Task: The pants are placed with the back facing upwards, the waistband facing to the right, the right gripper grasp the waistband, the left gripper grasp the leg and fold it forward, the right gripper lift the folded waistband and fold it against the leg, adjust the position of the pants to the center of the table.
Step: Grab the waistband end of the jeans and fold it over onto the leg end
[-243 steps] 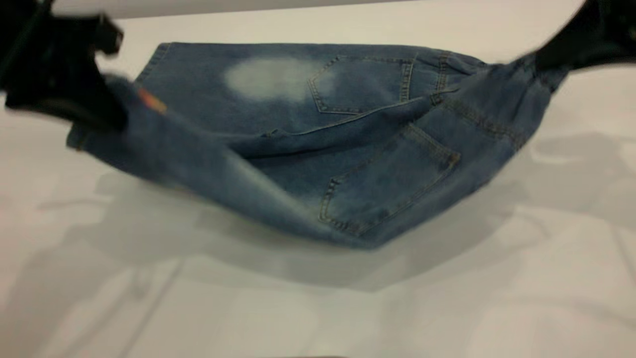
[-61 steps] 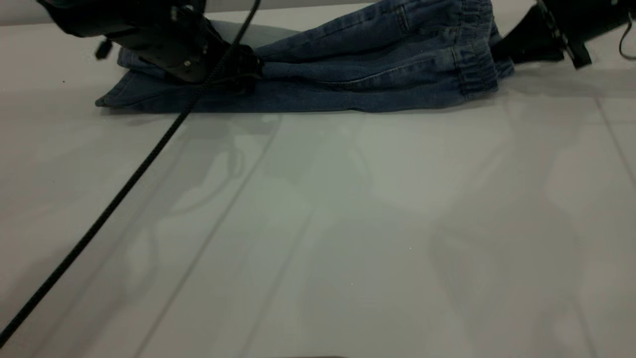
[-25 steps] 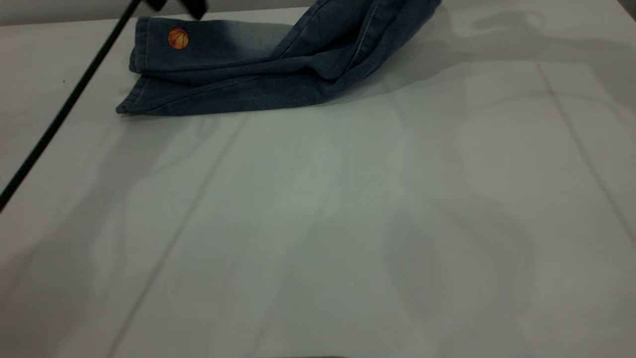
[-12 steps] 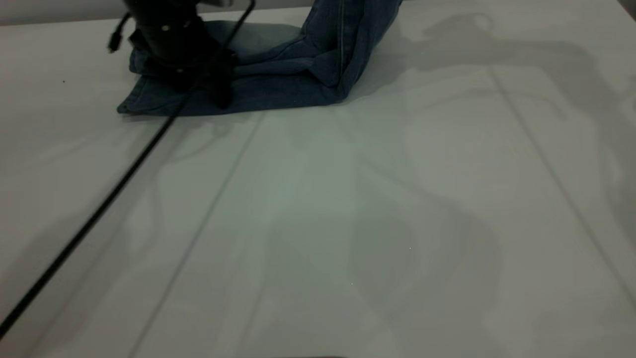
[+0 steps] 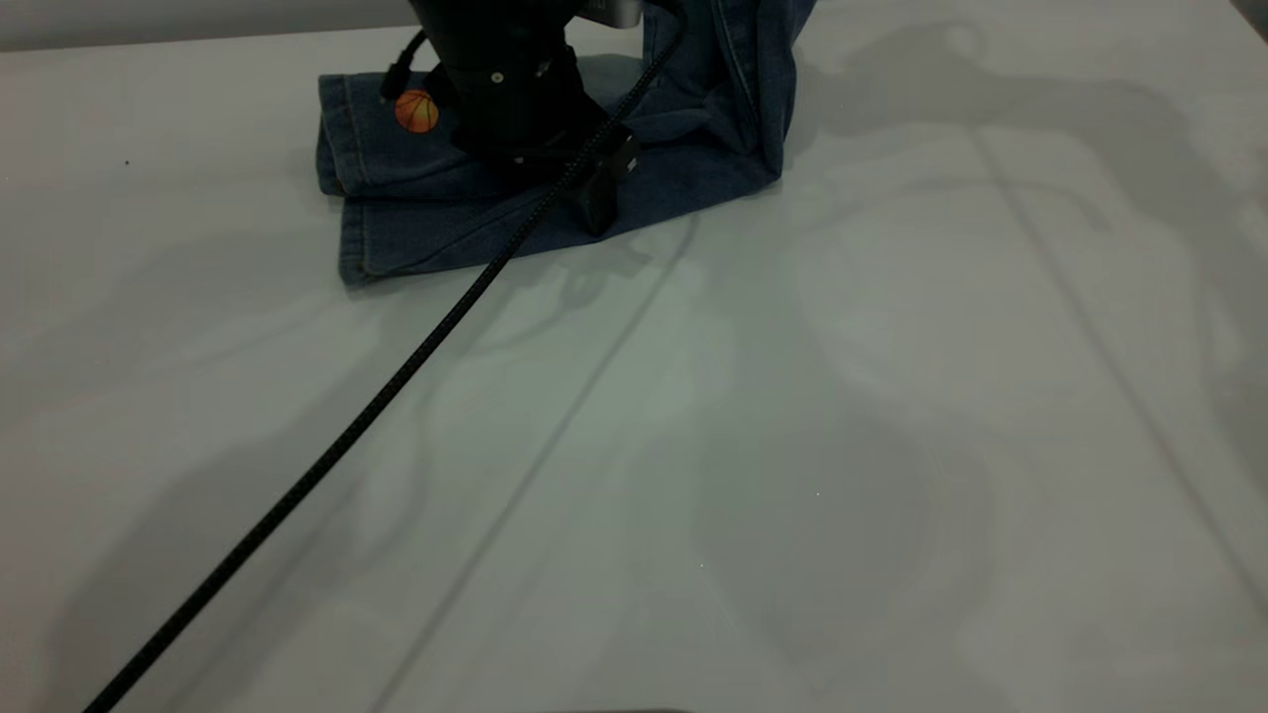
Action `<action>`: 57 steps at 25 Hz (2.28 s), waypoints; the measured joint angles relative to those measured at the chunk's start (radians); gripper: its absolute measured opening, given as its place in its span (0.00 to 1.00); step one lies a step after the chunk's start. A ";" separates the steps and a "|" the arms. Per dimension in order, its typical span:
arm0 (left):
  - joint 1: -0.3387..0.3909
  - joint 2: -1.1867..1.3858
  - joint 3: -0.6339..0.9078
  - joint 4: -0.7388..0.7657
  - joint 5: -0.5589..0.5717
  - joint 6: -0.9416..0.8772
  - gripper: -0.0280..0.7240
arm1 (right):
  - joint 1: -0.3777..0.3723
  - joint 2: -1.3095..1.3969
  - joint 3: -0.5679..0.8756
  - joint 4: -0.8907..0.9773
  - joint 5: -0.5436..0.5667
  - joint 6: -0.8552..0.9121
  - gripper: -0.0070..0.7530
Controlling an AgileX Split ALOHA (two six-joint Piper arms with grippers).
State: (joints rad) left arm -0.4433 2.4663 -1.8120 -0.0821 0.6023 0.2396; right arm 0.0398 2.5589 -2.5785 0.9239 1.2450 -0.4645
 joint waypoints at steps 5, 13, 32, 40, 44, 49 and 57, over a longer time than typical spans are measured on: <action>0.023 -0.004 -0.164 0.032 0.276 -0.031 0.71 | 0.000 0.000 -0.003 -0.007 0.001 0.000 0.06; 0.064 -0.038 -0.473 0.259 0.570 -0.039 0.71 | 0.040 0.000 -0.003 -0.027 0.000 0.001 0.06; 0.187 -0.083 -0.728 0.394 0.570 -0.209 0.71 | 0.390 0.012 -0.004 -0.126 -0.002 0.004 0.06; 0.187 -0.083 -0.728 0.366 0.570 -0.209 0.71 | 0.505 0.136 -0.007 -0.115 -0.102 0.038 0.11; 0.187 -0.083 -0.728 0.352 0.570 -0.210 0.71 | 0.504 0.185 -0.007 -0.108 -0.212 0.047 0.32; 0.187 -0.083 -0.728 0.320 0.570 -0.198 0.71 | 0.492 0.207 -0.007 -0.116 -0.318 0.087 0.71; 0.187 -0.083 -0.728 0.133 0.570 -0.075 0.71 | 0.344 0.132 -0.008 -0.433 -0.110 0.272 0.82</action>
State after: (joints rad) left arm -0.2562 2.3830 -2.5399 0.0509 1.1725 0.1647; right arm 0.3839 2.6908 -2.5866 0.4908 1.1354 -0.1922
